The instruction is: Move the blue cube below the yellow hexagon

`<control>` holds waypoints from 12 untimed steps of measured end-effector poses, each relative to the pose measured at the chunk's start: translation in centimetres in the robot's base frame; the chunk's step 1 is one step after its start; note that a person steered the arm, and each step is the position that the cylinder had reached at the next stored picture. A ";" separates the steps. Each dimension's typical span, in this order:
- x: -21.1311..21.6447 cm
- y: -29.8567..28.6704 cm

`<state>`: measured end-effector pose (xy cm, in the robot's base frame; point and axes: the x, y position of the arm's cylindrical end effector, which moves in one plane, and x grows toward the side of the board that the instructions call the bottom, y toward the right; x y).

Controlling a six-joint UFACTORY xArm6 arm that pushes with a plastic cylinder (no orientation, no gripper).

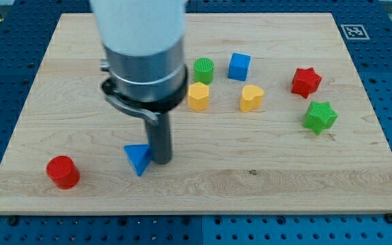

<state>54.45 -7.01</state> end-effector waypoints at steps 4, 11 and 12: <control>-0.7 -5.5; -18.1 14.6; -16.0 14.6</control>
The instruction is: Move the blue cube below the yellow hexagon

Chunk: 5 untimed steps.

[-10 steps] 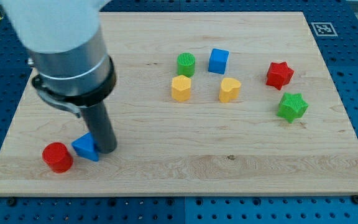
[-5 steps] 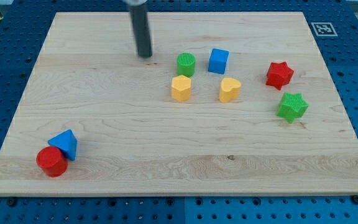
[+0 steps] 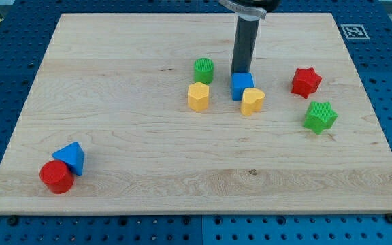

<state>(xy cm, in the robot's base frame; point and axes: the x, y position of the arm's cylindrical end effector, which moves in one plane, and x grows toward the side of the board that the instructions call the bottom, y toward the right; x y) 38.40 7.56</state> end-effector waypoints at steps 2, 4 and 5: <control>3.0 3.9; 5.0 2.8; 8.1 1.8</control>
<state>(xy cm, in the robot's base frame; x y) 46.49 9.38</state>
